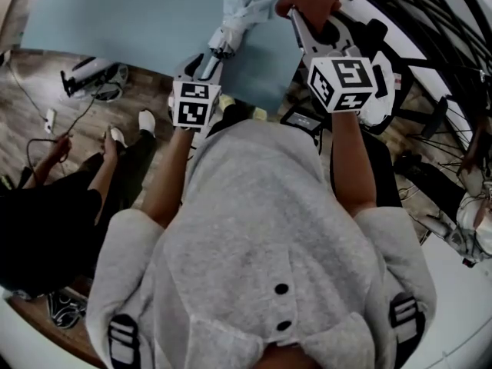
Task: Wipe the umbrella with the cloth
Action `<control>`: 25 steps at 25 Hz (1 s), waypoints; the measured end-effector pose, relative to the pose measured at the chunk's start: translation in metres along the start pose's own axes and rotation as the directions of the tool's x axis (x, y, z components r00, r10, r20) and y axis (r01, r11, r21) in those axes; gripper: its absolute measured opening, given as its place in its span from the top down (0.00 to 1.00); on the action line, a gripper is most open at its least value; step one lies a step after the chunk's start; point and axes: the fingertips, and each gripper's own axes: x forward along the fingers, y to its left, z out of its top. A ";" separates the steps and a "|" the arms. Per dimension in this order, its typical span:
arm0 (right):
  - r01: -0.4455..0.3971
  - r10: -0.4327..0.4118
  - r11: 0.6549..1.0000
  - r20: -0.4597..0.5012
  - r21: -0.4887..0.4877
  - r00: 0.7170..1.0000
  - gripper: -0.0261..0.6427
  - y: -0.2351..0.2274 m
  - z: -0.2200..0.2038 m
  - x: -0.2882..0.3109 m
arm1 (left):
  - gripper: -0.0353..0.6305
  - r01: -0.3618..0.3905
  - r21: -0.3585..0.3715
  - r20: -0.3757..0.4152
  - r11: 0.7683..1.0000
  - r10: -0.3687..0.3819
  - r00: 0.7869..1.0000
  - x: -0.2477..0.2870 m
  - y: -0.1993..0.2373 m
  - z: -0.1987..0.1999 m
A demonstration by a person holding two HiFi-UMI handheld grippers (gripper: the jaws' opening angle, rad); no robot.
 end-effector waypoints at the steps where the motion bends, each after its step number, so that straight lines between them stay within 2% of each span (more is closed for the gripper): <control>1: 0.004 -0.004 1.000 -0.008 -0.003 1.000 0.85 -0.003 -0.004 0.005 | 0.67 0.002 0.002 -0.016 1.000 -0.002 1.000 0.005 0.000 -0.004; 10: 0.023 -0.028 0.998 -0.084 -0.066 0.996 0.85 -0.019 -0.028 0.046 | 0.67 0.032 -0.001 -0.115 0.999 -0.032 0.993 0.034 0.005 -0.025; 16: 0.039 -0.053 0.995 -0.151 -0.096 0.987 0.85 -0.029 -0.053 0.068 | 0.67 0.070 0.024 -0.186 0.997 -0.064 0.980 0.046 -0.001 -0.040; 21: 0.035 -0.057 0.994 -0.225 -0.100 0.973 0.85 -0.034 -0.082 0.085 | 0.71 0.099 0.011 -0.210 0.995 -0.095 0.973 0.049 0.000 -0.042; 25: 0.034 -0.060 0.995 -0.278 -0.098 0.959 0.85 -0.036 -0.103 0.093 | 0.71 0.095 0.029 -0.213 0.995 -0.086 0.973 0.049 0.008 -0.040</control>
